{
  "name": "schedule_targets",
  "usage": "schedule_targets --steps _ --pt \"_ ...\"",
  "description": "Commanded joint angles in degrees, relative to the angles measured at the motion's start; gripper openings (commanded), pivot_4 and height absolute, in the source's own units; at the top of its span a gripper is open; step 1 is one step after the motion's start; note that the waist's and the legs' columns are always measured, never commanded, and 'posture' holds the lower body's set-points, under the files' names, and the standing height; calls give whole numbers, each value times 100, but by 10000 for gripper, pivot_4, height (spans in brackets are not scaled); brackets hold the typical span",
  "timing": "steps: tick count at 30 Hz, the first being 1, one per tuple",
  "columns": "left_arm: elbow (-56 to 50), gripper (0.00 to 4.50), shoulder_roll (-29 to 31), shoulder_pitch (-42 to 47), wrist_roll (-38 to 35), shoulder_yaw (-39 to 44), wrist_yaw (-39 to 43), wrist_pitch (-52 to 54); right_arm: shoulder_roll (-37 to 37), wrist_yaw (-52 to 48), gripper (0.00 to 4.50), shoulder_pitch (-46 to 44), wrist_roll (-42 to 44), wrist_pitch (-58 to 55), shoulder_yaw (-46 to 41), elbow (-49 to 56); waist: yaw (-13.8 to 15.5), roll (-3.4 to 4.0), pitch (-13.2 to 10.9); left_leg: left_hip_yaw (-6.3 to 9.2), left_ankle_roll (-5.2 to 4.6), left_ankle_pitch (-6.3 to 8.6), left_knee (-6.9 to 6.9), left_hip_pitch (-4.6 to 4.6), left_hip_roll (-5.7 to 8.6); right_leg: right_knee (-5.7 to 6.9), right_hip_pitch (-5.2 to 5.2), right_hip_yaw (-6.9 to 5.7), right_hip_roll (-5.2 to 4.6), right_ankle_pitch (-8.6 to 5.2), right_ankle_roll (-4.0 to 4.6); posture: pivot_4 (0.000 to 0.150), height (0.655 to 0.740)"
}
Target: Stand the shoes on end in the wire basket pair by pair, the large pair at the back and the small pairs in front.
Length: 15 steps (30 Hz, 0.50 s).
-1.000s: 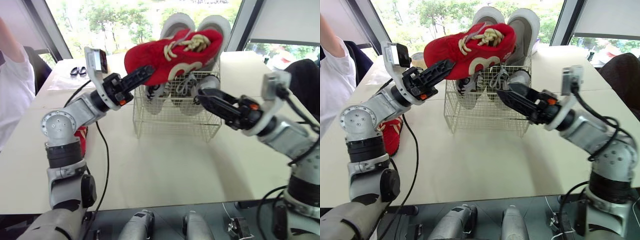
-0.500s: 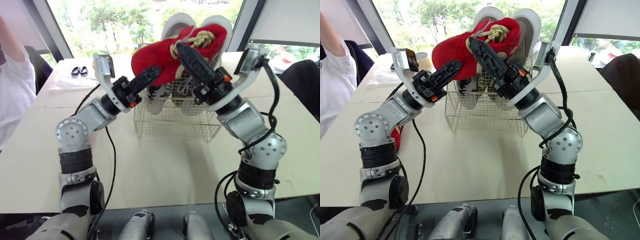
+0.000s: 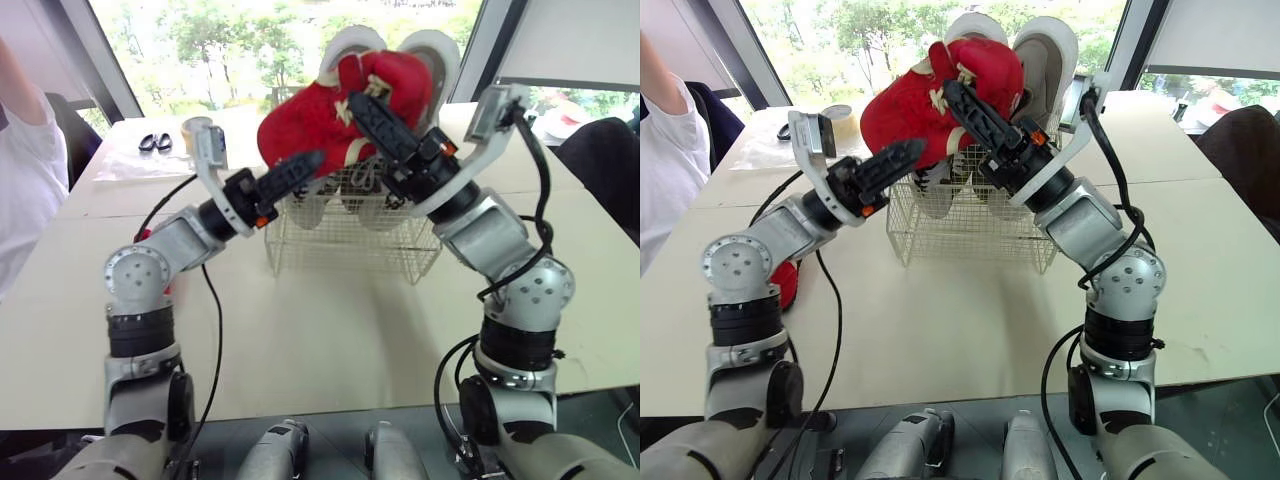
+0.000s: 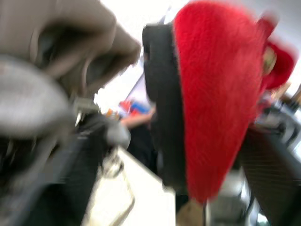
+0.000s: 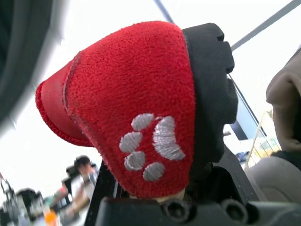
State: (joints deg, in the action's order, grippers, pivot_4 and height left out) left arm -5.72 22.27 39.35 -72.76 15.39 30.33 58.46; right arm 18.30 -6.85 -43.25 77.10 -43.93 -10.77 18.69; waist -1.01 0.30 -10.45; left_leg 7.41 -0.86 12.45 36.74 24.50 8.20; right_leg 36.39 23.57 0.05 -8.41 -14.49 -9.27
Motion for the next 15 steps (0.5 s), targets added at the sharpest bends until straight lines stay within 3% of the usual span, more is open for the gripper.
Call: schedule_targets --steps 1,4,8,15 --pt "-356 44535 814 -183 69 86 695 196 948 -750 6997 -303 -2 -371 -272 -132 8 0 0 0 -11 7 -3 0 0 -3 1 0 0 0 0 1500 7400" --pt "-323 44535 1673 -418 370 58 1367 205 2215 -2074 6997 -422 -644 -645 -65 -487 22 1 -1 -3 -20 12 -8 -2 -2 -12 10 -1 2 -1 1 1500 7400" --pt "-168 44535 2188 -490 888 -53 1811 -86 3412 -4077 6997 -513 -1932 -198 646 -844 36 0 -1 -6 -22 13 -21 -4 -3 -27 10 -5 1 -1 1 1500 7400" --pt "-191 44535 2119 -500 1183 -72 1906 -282 3603 -5697 6997 -494 -3912 1344 1557 -1535 5 -3 -3 -18 -20 12 -44 -4 -6 -28 5 0 -12 -1 0 1500 7400"
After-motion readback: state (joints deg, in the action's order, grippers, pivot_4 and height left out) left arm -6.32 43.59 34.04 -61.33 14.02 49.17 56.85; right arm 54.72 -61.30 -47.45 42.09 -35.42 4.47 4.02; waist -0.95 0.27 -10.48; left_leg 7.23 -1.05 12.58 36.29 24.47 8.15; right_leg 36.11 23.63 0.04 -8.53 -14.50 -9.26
